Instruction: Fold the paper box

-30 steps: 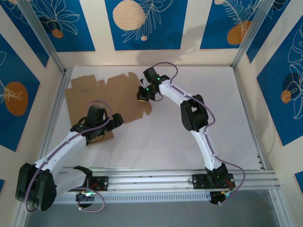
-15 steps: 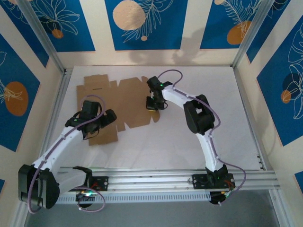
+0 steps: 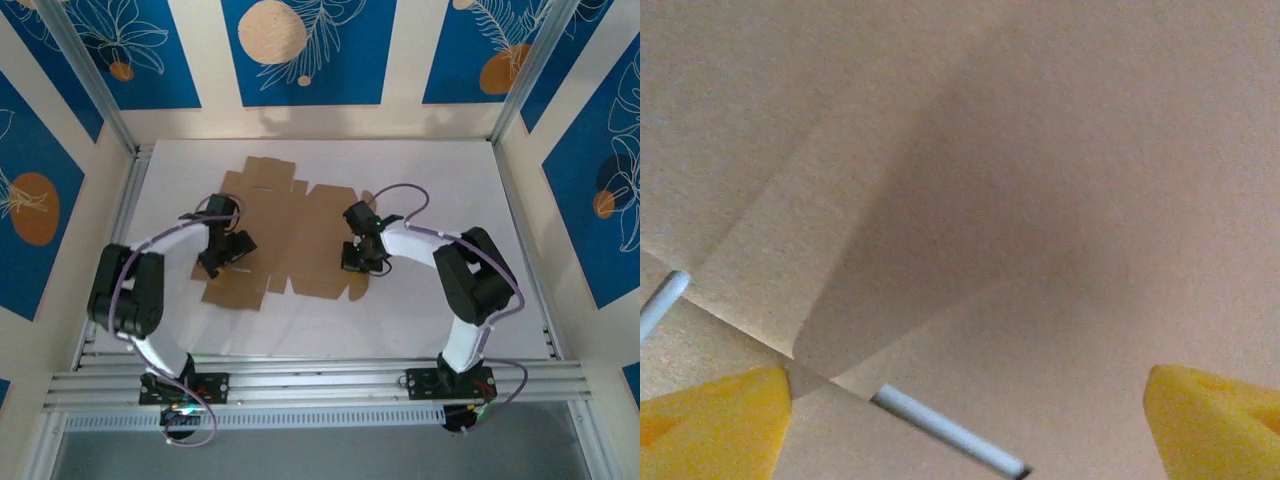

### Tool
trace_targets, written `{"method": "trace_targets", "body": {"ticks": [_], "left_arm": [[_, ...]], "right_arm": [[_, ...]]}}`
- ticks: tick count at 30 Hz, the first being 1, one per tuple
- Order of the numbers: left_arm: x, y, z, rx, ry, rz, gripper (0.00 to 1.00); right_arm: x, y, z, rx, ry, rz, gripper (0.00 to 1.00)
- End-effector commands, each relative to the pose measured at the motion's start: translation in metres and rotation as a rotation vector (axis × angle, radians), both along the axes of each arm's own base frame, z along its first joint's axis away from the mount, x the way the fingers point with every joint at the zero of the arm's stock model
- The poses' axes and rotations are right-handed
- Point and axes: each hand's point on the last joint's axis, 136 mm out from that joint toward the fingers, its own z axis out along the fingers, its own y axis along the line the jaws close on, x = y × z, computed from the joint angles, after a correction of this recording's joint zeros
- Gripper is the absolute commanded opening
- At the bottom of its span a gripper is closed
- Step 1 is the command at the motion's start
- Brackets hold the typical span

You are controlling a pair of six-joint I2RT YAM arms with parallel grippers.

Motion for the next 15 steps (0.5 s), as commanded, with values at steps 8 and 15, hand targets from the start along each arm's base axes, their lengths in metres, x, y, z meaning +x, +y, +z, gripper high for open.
{"method": "trace_targets", "body": {"ticks": [8, 15], "left_arm": [[0.063, -0.057, 0.001, 0.0, 0.034, -0.177, 0.92], [0.094, -0.079, 0.044, -0.078, -0.129, -0.255, 0.94]], "right_arm": [[-0.085, 0.07, -0.012, 0.044, 0.075, 0.287, 0.0], [-0.086, 0.135, 0.051, 0.336, 0.02, 0.462, 0.1]]}}
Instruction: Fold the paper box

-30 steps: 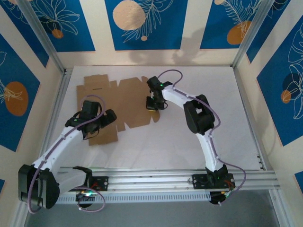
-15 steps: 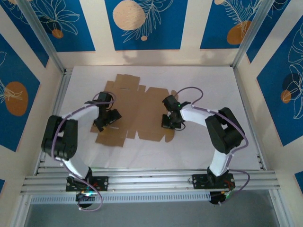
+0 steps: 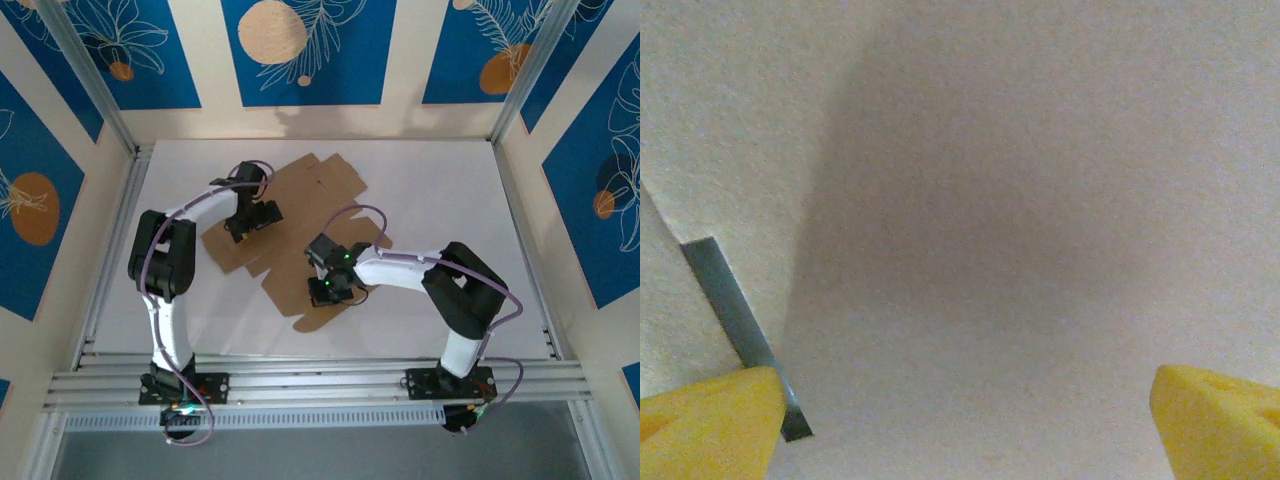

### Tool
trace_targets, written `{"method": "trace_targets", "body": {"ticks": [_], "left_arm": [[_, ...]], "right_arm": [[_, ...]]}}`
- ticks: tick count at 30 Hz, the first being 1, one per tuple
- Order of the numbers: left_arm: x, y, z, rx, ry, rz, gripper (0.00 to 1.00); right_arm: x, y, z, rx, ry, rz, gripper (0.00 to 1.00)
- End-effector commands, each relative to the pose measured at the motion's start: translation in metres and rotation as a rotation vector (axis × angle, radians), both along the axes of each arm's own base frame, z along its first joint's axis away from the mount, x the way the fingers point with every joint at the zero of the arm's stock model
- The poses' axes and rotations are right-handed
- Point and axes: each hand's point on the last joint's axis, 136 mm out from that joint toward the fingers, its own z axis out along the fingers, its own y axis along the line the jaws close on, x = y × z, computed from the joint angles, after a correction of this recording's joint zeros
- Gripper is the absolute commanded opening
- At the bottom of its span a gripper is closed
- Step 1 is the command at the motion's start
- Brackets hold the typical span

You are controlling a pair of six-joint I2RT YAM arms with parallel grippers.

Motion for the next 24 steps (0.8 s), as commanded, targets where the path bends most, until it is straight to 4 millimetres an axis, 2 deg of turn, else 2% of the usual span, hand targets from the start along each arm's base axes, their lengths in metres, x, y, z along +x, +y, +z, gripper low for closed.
{"method": "trace_targets", "body": {"ticks": [1, 3, 6, 8, 9, 10, 12, 15, 20, 22, 24], "left_arm": [[0.012, -0.018, 0.037, -0.084, -0.071, -0.079, 0.95], [0.018, -0.025, 0.06, -0.111, -0.12, -0.108, 0.96], [0.019, -0.024, 0.093, -0.114, -0.207, -0.16, 0.97], [0.014, -0.011, 0.104, -0.101, -0.235, -0.161, 0.98], [0.01, -0.001, 0.106, -0.102, -0.241, -0.141, 0.98], [0.007, 0.01, 0.104, -0.103, -0.243, -0.118, 0.98], [0.0, 0.039, 0.098, -0.084, -0.244, -0.059, 0.98], [-0.015, 0.083, 0.08, -0.009, -0.207, 0.02, 0.98], [-0.041, 0.141, 0.052, 0.027, -0.152, 0.155, 0.99], [-0.049, 0.153, 0.041, -0.008, -0.147, 0.203, 1.0], [-0.05, 0.155, 0.03, -0.081, -0.175, 0.223, 1.0]], "right_arm": [[0.0, 0.043, 0.053, 0.231, -0.004, 0.122, 0.14], [0.008, 0.05, 0.077, 0.275, -0.048, 0.147, 0.22], [0.031, 0.043, 0.098, 0.314, -0.103, 0.125, 0.28], [0.047, 0.034, 0.105, 0.332, -0.139, 0.102, 0.33], [0.053, 0.029, 0.107, 0.341, -0.141, 0.096, 0.39], [0.058, 0.026, 0.107, 0.346, -0.14, 0.098, 0.41], [0.074, 0.011, 0.095, 0.297, -0.143, 0.067, 0.41], [0.09, -0.012, 0.067, 0.162, -0.117, 0.013, 0.41], [0.086, -0.02, 0.031, 0.162, -0.006, -0.043, 0.37], [0.085, -0.023, 0.018, 0.143, 0.02, -0.066, 0.33], [0.084, -0.025, 0.005, 0.136, 0.051, -0.093, 0.27]]}}
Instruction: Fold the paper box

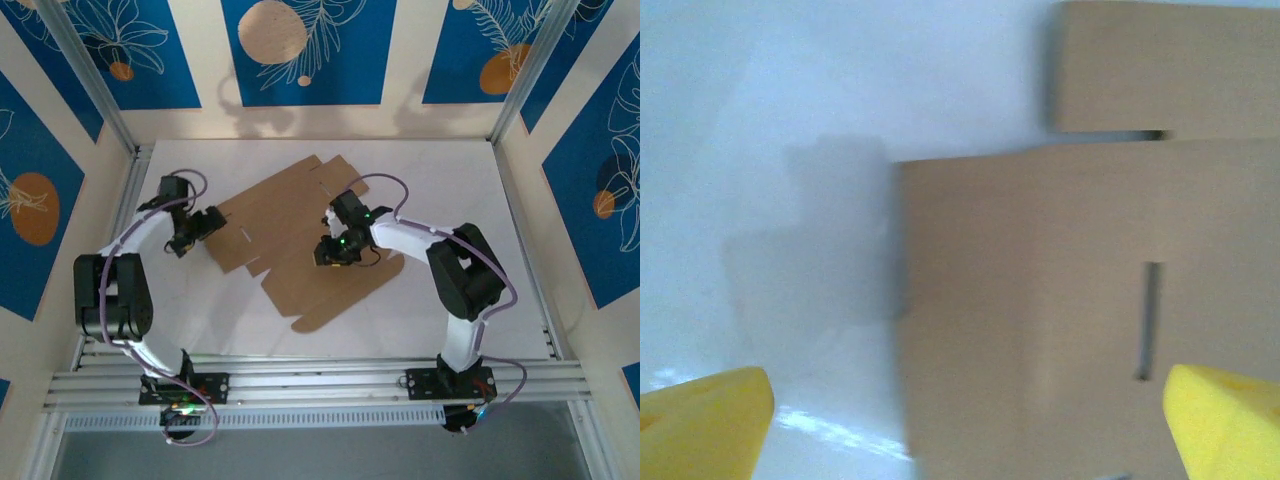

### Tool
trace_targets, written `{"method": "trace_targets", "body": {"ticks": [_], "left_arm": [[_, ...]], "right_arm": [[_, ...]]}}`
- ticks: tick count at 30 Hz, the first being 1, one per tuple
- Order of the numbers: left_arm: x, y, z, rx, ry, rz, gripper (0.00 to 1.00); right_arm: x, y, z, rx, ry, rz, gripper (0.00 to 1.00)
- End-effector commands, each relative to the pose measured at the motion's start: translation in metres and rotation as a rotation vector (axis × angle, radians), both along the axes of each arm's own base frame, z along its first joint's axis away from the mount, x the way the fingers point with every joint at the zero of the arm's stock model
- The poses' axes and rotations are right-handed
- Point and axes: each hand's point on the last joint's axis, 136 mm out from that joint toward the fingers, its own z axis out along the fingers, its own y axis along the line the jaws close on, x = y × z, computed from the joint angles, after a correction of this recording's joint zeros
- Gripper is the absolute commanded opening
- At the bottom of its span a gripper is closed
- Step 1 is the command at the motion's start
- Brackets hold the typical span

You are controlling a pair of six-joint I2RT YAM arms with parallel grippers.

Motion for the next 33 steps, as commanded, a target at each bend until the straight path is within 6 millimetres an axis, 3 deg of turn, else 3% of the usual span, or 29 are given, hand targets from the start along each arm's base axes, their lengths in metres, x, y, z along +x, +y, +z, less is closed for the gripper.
{"method": "trace_targets", "body": {"ticks": [1, 4, 8, 14, 18, 23, 33], "left_arm": [[0.002, 0.005, 0.001, -0.077, -0.089, 0.019, 1.0], [0.007, 0.004, -0.007, -0.106, -0.096, 0.019, 1.0], [0.025, -0.014, -0.01, -0.219, -0.145, -0.031, 0.98], [0.039, -0.031, -0.014, -0.323, -0.173, -0.08, 0.94], [0.047, -0.044, -0.006, -0.408, -0.239, -0.12, 0.92], [0.055, -0.055, 0.012, -0.48, -0.343, -0.168, 0.82], [0.059, -0.066, 0.019, -0.525, -0.404, -0.237, 0.49]], "right_arm": [[-0.008, -0.003, -0.018, 0.007, 0.076, -0.032, 0.25], [-0.012, -0.001, -0.027, 0.039, 0.117, -0.052, 0.17], [-0.022, 0.009, -0.032, 0.095, 0.16, -0.043, 0.12], [-0.031, 0.014, -0.034, 0.144, 0.191, -0.036, 0.08], [-0.036, 0.017, -0.032, 0.18, 0.201, -0.027, 0.07], [-0.037, 0.017, -0.03, 0.193, 0.204, -0.024, 0.05], [-0.038, 0.013, -0.021, 0.208, 0.188, -0.022, 0.03]]}}
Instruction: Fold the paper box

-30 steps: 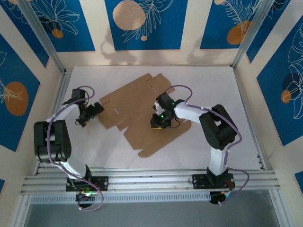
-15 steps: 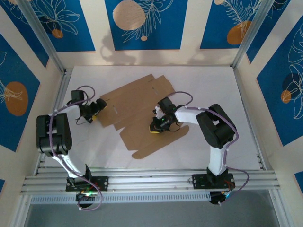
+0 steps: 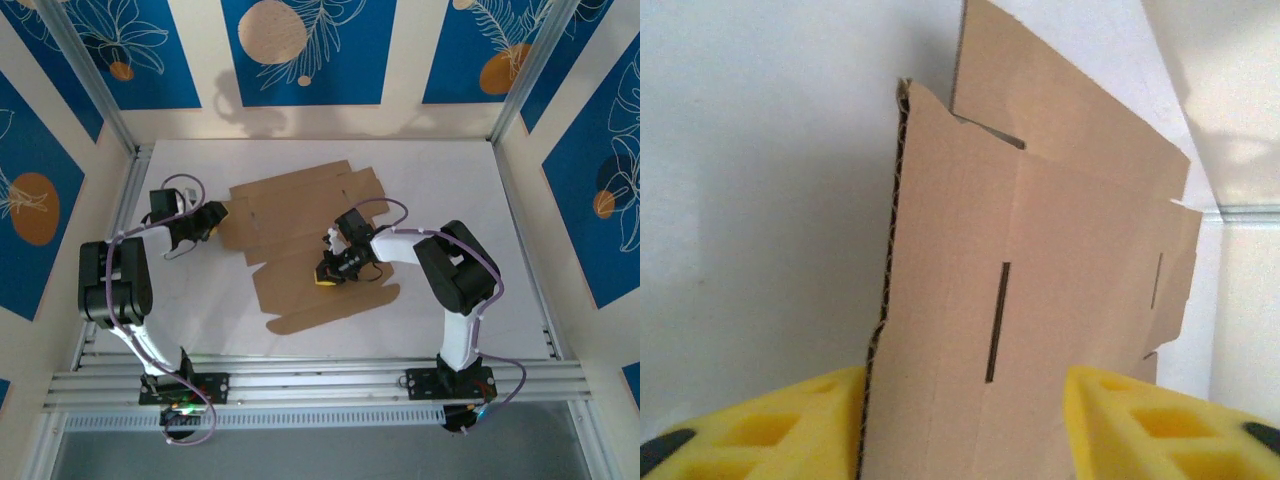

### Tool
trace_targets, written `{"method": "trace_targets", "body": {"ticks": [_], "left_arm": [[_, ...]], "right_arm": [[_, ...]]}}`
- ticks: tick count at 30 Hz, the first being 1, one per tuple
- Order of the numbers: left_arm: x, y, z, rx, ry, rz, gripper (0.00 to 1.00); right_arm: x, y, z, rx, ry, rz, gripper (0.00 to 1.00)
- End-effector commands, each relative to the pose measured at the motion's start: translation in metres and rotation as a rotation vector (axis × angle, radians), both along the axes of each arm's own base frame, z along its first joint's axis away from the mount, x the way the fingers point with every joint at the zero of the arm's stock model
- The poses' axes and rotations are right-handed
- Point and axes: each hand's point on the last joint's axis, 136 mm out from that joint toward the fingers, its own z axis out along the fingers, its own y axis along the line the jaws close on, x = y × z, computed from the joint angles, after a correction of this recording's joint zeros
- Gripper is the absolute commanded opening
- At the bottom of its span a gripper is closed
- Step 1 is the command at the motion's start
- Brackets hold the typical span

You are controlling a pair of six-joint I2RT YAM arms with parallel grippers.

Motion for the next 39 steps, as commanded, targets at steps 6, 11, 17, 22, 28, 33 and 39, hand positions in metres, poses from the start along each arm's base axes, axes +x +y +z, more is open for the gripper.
{"method": "trace_targets", "body": {"ticks": [6, 11, 17, 22, 28, 33, 39], "left_arm": [[0.001, -0.021, 0.01, -0.087, -0.086, -0.111, 0.48], [0.003, -0.037, 0.028, -0.189, -0.17, -0.174, 0.58], [0.002, -0.042, 0.038, -0.238, -0.208, -0.204, 0.62], [0.004, -0.052, 0.053, -0.339, -0.259, -0.243, 0.61], [0.0, -0.049, 0.028, -0.258, -0.147, -0.237, 0.59], [-0.007, -0.042, 0.011, -0.082, -0.073, -0.239, 0.56], [-0.005, -0.04, 0.009, 0.008, -0.063, -0.243, 0.45]], "right_arm": [[-0.006, -0.005, 0.007, 0.019, 0.009, 0.002, 0.03], [-0.004, -0.007, 0.008, 0.01, 0.003, 0.004, 0.03], [0.001, -0.006, 0.008, 0.017, -0.001, 0.003, 0.03], [0.001, -0.004, 0.007, 0.026, 0.012, 0.005, 0.03], [0.001, -0.003, 0.006, 0.025, 0.012, 0.013, 0.03], [0.002, -0.003, 0.006, 0.031, 0.01, 0.006, 0.03], [0.0, -0.002, 0.004, 0.036, 0.014, 0.008, 0.03]]}}
